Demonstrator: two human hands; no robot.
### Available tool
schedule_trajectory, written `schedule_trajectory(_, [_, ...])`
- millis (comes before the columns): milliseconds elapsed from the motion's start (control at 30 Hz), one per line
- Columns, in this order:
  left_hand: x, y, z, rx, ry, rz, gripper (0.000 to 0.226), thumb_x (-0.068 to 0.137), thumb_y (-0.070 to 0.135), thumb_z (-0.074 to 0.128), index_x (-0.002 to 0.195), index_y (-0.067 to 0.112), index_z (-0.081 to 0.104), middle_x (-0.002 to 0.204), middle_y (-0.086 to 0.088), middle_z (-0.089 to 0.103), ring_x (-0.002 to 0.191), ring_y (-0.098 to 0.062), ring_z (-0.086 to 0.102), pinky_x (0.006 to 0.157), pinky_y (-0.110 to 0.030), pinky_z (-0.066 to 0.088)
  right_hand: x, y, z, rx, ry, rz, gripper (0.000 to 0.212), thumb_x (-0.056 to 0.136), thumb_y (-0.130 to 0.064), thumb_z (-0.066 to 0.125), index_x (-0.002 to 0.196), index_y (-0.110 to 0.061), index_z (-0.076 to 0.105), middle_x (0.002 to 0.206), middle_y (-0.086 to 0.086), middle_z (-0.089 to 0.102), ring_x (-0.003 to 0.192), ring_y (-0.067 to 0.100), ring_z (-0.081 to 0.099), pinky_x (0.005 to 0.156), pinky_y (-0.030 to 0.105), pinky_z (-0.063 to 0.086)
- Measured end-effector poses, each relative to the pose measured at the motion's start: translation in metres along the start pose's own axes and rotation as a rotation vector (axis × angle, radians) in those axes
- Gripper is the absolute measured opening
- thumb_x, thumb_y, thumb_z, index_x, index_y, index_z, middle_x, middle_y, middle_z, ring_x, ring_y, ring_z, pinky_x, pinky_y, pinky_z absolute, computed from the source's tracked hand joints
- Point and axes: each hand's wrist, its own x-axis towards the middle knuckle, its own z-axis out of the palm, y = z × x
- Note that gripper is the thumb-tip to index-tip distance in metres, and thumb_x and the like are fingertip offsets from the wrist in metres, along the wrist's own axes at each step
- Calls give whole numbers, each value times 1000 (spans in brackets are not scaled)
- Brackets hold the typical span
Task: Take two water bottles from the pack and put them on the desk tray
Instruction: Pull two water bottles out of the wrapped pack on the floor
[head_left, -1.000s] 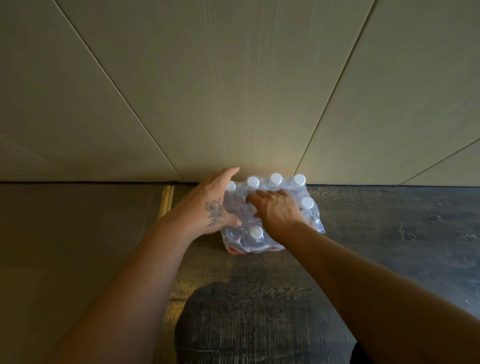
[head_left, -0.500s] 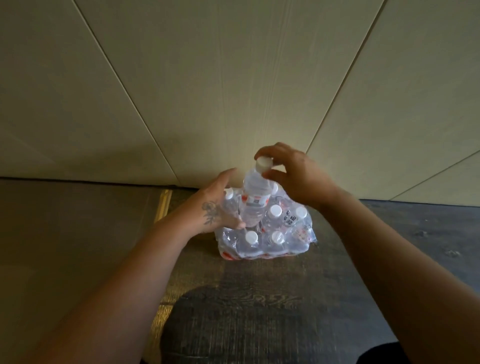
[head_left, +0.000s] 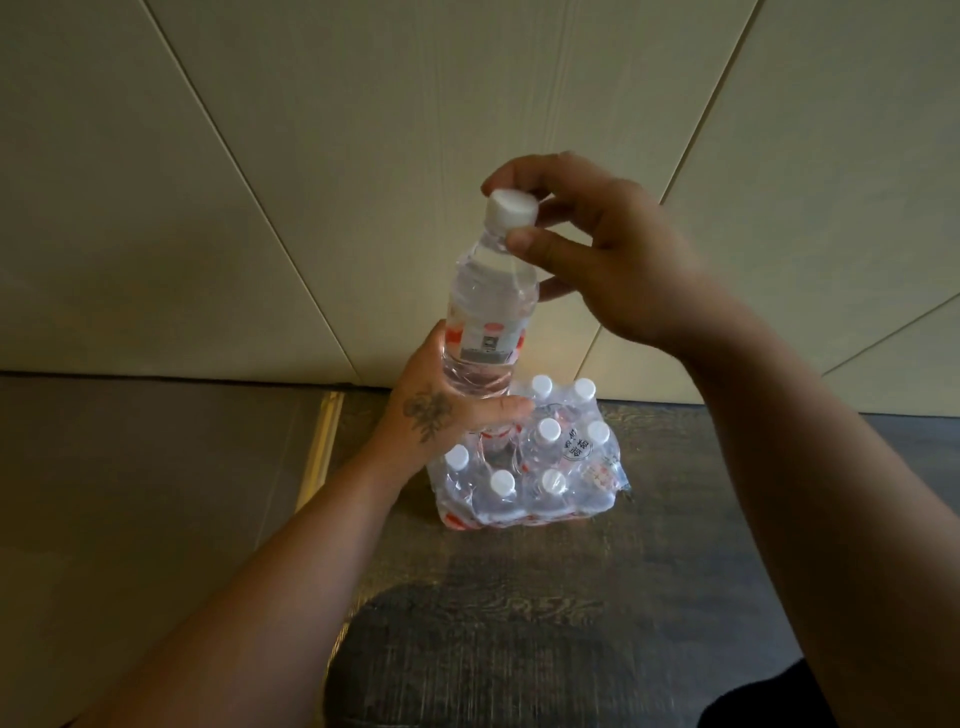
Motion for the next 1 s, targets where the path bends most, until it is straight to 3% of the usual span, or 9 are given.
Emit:
schedule_trajectory(100, [0,2,-5,-25,100,19,68,71,23,103,127,24,65,106,14,80,97,8,75,80,-9,59,4,5,8,74,63,-44,35,108,-25,59,142,-17,62,130,3,67,113,22,72,76,48,69])
schedule_trajectory(167, [0,1,-10,-77,133,4,67,70,16,104,126,22,66,106,9,80,97,7,76,81,-15,63,3,18,16,118,83,64,39,110,-37,48,141,-17,63,126,2,71,106,20,75,80,43,69])
schedule_trajectory(233, [-3,3,-13,-100,179,-10,77,63,12,106,127,24,65,111,11,77,95,14,73,85,-12,61,-3,41,24,-65,50,254,45,111,-47,43,127,-15,71,116,3,75,93,22,76,80,48,67])
schedule_trajectory(333, [-7,6,-15,-78,195,-27,88,55,19,109,131,25,64,115,14,77,96,18,71,84,-8,57,-25,82,41,-559,-279,402,39,106,-47,57,110,-15,79,107,5,80,89,22,74,88,46,63])
schedule_trajectory(433, [-12,10,-16,-68,157,-47,88,59,24,107,135,26,64,121,11,77,104,6,73,93,-23,61,-51,111,72,-711,-464,475,32,101,-42,67,126,-24,72,127,2,75,109,21,72,97,43,60])
schedule_trajectory(633, [-12,14,-12,-69,110,-50,88,60,26,107,135,25,62,123,8,78,104,-2,76,94,-28,61,-100,159,113,-892,-466,490,49,99,-29,73,145,-28,53,145,5,59,130,26,65,99,45,61])
schedule_trajectory(800, [-8,9,-9,-70,81,-46,85,58,30,108,130,32,63,120,11,78,104,6,73,90,-22,59,-100,163,114,-861,-390,443,47,97,-16,75,141,-23,58,141,3,59,122,23,68,95,38,62])
schedule_trajectory(1000, [-3,-7,-14,-33,69,-62,79,59,27,107,124,33,62,113,11,79,100,11,73,78,-5,58,-64,123,92,-760,-247,409,35,100,-28,72,133,-17,65,127,7,67,102,25,71,85,38,61])
